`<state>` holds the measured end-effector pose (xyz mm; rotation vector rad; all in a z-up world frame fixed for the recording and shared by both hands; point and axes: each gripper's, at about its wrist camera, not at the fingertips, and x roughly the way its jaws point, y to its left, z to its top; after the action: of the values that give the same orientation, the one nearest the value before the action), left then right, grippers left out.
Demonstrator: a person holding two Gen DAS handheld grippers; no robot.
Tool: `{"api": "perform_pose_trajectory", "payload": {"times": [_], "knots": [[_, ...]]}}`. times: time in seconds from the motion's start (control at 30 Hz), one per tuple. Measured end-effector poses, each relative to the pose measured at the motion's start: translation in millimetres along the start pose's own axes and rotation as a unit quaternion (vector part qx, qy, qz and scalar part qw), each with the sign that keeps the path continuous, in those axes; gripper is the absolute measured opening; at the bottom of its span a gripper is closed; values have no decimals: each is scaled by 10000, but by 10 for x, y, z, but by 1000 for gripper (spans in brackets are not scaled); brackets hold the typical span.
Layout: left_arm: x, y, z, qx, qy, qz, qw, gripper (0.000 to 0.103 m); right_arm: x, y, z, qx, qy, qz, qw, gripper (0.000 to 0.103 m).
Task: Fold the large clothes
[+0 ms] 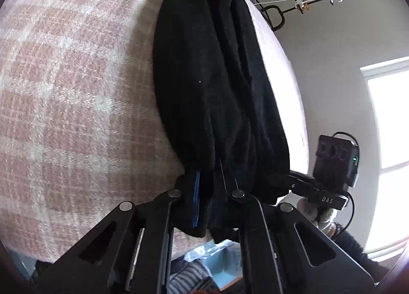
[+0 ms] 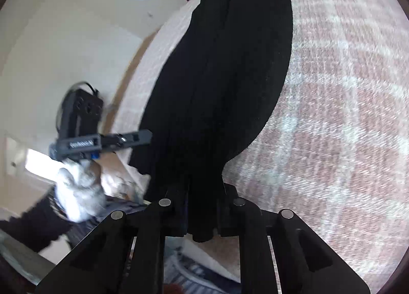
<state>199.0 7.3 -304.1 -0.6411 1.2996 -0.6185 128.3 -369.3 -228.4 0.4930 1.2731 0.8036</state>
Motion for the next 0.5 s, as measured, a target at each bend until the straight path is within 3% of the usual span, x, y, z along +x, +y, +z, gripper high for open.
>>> {"api": "perform_pose_trajectory", "payload": {"times": [0.13,0.23,0.5], "knots": [[-107,-107,120,-254,-124,-467,9985,4,-196,-19,93,338,-280,589,9973,13],[-194,-157,191,-445,-195,-691,9964,4,-287,17,189,353,-403,657,9964,13],[-373,-300,482,-659,-424,-635,9949,4,-264,224,605,203,-665,549,9961,13]]}}
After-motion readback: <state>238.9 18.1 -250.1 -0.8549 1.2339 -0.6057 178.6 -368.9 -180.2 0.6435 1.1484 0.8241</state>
